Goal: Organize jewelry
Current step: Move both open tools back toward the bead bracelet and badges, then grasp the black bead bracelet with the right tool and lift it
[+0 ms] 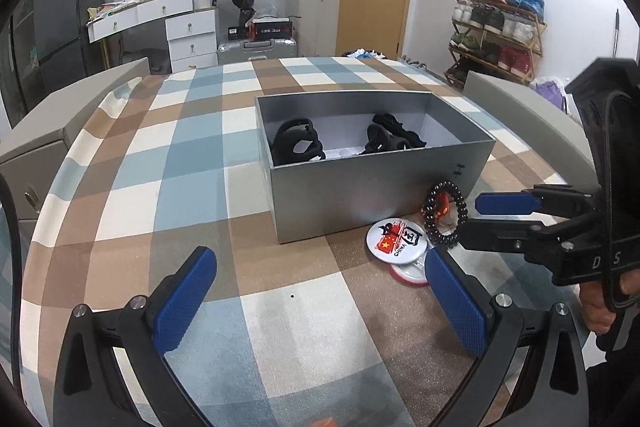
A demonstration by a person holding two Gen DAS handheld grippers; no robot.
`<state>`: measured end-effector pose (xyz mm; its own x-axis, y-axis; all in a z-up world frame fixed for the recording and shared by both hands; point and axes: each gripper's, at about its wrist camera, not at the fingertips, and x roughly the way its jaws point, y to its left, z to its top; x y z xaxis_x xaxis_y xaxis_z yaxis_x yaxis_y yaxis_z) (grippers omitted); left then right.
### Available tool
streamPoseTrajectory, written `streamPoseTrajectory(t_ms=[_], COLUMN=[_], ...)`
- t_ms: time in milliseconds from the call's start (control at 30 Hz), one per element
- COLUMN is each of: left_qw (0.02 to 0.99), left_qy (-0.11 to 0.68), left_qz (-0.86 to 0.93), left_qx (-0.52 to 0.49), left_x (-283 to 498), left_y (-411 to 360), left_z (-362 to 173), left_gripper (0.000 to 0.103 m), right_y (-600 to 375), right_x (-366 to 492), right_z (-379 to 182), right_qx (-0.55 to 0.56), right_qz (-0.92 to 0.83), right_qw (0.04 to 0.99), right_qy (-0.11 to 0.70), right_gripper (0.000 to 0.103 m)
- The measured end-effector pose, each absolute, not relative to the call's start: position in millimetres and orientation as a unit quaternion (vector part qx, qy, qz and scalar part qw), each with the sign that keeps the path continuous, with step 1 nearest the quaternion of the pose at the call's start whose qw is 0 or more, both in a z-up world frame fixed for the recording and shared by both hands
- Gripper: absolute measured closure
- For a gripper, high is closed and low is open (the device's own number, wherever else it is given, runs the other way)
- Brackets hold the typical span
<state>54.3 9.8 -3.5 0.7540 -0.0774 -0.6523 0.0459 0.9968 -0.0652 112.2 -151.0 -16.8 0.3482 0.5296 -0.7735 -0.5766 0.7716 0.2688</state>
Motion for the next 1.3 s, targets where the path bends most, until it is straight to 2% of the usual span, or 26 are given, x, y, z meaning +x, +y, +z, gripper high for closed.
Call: streamPoseTrajectory(t_ms=[533,700,967,1033,1100,1300], left_qw=[0.935,0.935,0.936,0.936,0.936,0.935], left_qy=[0.353,0.352,0.351,0.351,0.351,0.353], left_qz=[-0.037,-0.037,-0.037,-0.036,-0.036,-0.037], left_qx=[-0.016,-0.012,-0.010,-0.010,-0.009,-0.006], left_x=[52.0,52.3,52.5,52.2,52.0,52.5], left_y=[6.3,5.4,4.3,3.6,3.5,2.4], left_z=[-4.8,-4.6,-4.3,-4.5,-4.6,-4.3], left_gripper=[0.001,0.002,0.001,0.002,0.001,0.001], right_y=[-156.1,-155.5,-154.4,-154.6,-154.9,-159.4], right_x=[124.7,125.7,123.2,122.7,122.5,115.2], right_z=[-23.4,-25.4,-24.9,-24.7,-23.7,-15.1], right_qx=[-0.002,-0.002,-0.008,-0.009,-0.011,-0.014], right_qz=[0.326,0.323,0.324,0.323,0.321,0.319], right_qw=[0.817,0.817,0.817,0.818,0.819,0.832], right_qy=[0.475,0.478,0.476,0.476,0.475,0.453], right_gripper=[0.061,0.076,0.080,0.083,0.092,0.095])
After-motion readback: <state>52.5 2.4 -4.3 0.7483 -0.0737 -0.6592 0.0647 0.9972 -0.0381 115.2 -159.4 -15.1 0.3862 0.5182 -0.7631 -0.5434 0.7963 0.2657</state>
